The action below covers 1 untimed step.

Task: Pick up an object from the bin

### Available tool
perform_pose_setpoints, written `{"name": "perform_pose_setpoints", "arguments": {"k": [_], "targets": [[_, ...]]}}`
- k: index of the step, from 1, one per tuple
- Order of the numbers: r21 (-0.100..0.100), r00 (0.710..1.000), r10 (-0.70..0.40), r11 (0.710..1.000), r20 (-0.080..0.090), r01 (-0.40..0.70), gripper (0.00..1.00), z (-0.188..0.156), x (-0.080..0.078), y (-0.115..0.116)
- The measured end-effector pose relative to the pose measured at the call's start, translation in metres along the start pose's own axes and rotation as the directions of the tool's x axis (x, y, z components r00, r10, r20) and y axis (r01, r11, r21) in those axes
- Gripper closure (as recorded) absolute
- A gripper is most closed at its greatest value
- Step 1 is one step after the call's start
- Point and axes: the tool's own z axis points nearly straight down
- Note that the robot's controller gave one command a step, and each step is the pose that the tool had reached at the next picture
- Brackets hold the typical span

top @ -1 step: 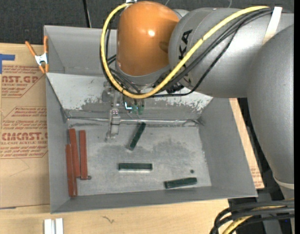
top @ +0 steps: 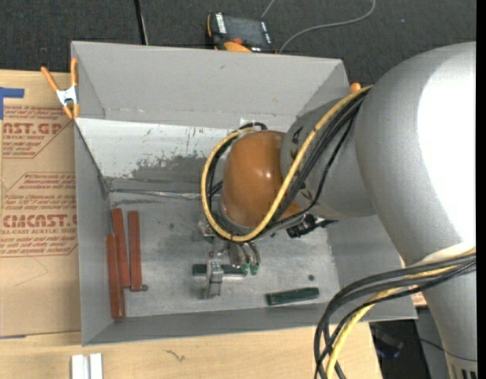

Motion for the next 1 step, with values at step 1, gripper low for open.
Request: {"name": "perform_pose_setpoints", "arguments": {"k": [1], "targets": [[-0.003,0.997,0.082,0.997,0.008,-0.082,0.0,-0.0351,0.0189,-0.0107]]}}
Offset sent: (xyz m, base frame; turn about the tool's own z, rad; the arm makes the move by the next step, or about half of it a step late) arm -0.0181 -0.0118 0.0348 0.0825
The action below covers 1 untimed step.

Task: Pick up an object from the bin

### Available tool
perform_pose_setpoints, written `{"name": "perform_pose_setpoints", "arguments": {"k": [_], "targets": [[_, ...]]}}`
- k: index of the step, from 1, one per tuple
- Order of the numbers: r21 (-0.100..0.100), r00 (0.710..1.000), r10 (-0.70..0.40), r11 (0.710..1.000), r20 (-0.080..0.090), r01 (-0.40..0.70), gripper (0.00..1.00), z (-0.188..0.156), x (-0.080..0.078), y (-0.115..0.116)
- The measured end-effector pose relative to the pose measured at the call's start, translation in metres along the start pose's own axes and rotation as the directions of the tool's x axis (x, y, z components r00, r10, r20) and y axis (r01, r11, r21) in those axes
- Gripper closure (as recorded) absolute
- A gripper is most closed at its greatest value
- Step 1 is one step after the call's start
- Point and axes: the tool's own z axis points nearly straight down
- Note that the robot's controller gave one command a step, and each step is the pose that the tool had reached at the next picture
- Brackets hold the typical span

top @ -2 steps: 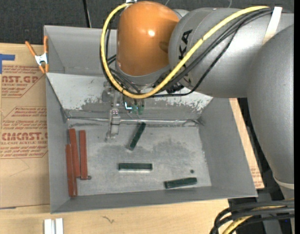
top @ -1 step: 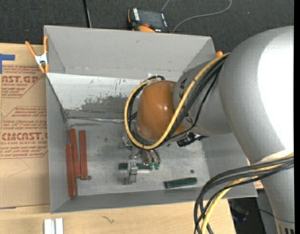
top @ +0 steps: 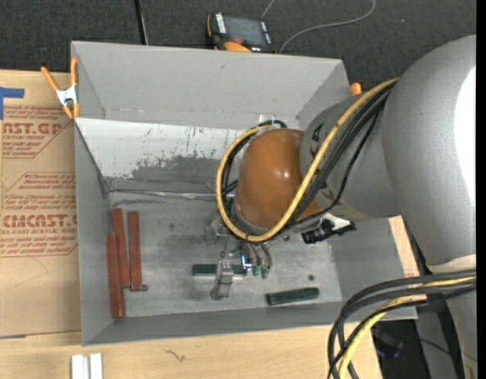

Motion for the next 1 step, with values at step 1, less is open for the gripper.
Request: {"name": "perform_pose_setpoints", "arguments": {"k": [1], "targets": [[0.0,0.999,0.049,0.999,-0.003,-0.049,0.0,0.0014,0.0186,-0.0067]]}}
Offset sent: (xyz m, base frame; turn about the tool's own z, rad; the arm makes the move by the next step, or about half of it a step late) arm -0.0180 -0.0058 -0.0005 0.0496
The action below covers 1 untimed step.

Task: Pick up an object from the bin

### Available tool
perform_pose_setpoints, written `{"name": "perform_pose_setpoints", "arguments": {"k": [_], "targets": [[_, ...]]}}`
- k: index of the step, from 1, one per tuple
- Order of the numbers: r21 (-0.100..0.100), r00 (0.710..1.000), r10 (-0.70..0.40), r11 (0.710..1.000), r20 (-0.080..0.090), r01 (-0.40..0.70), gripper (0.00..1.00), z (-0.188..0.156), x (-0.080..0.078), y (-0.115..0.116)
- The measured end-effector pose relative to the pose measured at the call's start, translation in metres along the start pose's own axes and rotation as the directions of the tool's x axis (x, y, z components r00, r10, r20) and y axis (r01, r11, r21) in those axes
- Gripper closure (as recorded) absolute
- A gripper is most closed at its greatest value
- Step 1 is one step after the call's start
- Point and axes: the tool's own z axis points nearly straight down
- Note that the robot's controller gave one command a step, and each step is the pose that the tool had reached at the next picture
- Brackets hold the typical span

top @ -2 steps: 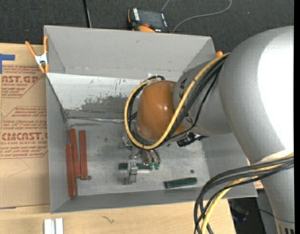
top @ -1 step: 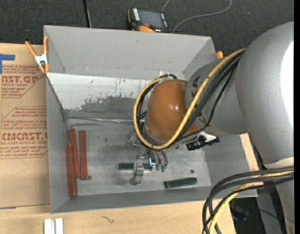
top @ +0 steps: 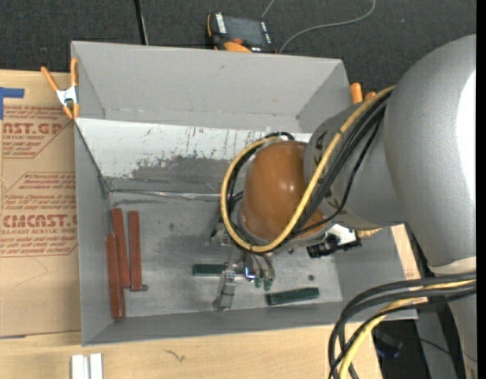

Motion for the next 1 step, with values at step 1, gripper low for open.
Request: {"name": "perform_pose_setpoints", "arguments": {"k": [1], "targets": [[-0.002,0.99,0.142,0.99,0.005,-0.142,0.0,0.0294,0.0054,0.0037]]}}
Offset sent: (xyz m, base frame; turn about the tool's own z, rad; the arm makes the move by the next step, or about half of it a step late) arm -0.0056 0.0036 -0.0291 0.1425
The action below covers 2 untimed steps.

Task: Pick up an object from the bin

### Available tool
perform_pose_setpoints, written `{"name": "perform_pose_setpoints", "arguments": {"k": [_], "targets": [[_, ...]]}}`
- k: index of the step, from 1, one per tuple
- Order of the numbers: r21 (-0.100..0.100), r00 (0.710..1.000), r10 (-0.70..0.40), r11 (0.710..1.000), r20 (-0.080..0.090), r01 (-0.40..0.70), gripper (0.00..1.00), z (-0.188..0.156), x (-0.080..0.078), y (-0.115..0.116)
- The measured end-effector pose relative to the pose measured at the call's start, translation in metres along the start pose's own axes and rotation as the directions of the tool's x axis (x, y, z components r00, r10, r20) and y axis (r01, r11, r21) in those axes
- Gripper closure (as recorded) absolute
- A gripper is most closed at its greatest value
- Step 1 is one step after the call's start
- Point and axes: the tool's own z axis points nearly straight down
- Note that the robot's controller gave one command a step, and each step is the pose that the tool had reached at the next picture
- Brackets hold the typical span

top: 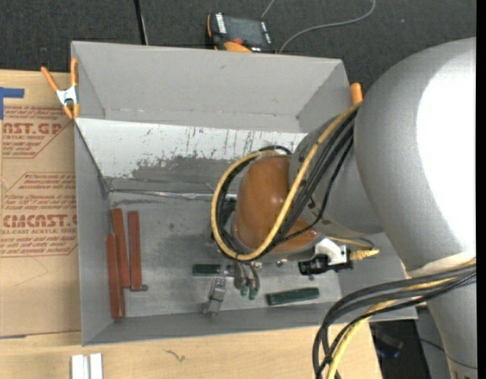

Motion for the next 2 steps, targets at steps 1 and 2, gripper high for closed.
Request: {"name": "perform_pose_setpoints", "arguments": {"k": [1,2], "targets": [[0.0,1.0,0.0,1.0,0.0,0.0,0.0,-0.0001,-0.0005,0.0008],[0.0,1.0,0.0,1.0,-0.003,0.0,1.0,0.0003,0.0004,0.0007]]}}
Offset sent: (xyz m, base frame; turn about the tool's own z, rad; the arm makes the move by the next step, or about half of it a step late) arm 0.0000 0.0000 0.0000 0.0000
